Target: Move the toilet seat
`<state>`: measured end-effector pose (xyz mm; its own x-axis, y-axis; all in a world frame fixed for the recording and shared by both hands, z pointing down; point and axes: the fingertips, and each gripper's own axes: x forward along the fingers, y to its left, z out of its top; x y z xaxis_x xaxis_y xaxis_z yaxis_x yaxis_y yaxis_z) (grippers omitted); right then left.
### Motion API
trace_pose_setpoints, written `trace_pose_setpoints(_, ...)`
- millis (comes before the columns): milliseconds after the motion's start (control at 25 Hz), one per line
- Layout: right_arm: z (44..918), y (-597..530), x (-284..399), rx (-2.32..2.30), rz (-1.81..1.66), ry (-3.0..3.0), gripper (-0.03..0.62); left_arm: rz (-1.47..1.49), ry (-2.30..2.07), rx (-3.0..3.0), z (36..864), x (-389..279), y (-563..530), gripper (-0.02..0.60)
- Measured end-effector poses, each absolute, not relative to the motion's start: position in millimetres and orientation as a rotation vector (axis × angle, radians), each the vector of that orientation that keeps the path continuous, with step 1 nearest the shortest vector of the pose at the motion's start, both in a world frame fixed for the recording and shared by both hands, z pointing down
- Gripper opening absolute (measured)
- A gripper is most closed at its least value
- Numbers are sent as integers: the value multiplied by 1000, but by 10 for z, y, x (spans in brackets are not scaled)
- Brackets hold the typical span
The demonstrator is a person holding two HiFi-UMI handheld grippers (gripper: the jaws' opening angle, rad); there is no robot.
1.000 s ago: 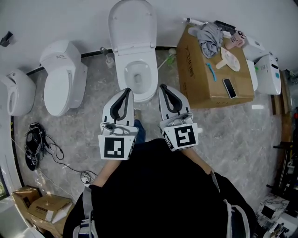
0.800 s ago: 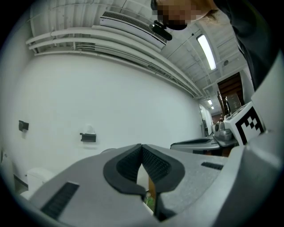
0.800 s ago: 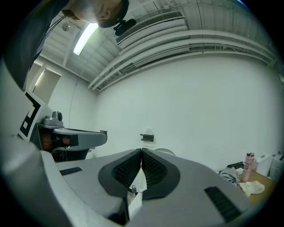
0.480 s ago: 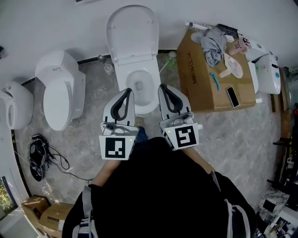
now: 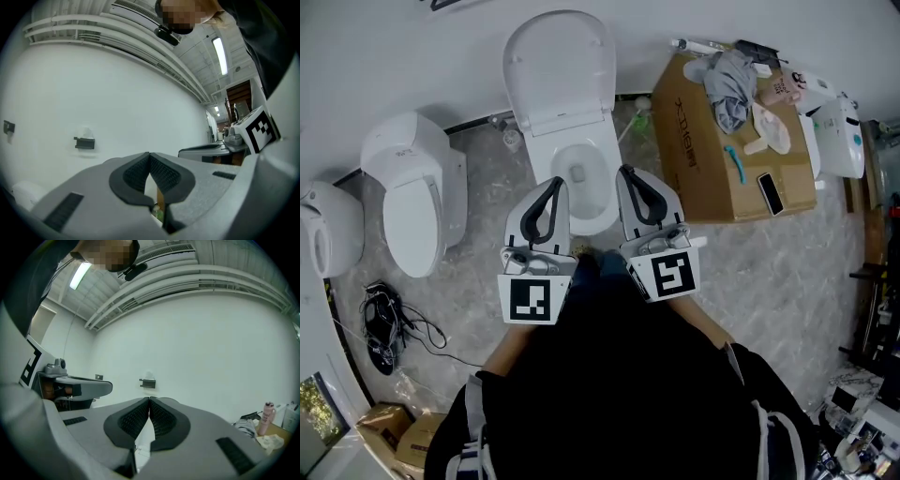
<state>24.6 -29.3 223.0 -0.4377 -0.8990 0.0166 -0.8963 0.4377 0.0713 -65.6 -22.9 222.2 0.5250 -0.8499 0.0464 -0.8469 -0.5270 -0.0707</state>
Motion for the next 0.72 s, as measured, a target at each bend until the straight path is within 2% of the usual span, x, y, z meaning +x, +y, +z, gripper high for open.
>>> trace_pose_setpoints(720,2750,-779,425,1451,-19,-2662,21,-146,1584,-2642,2588,-501,-688,8)
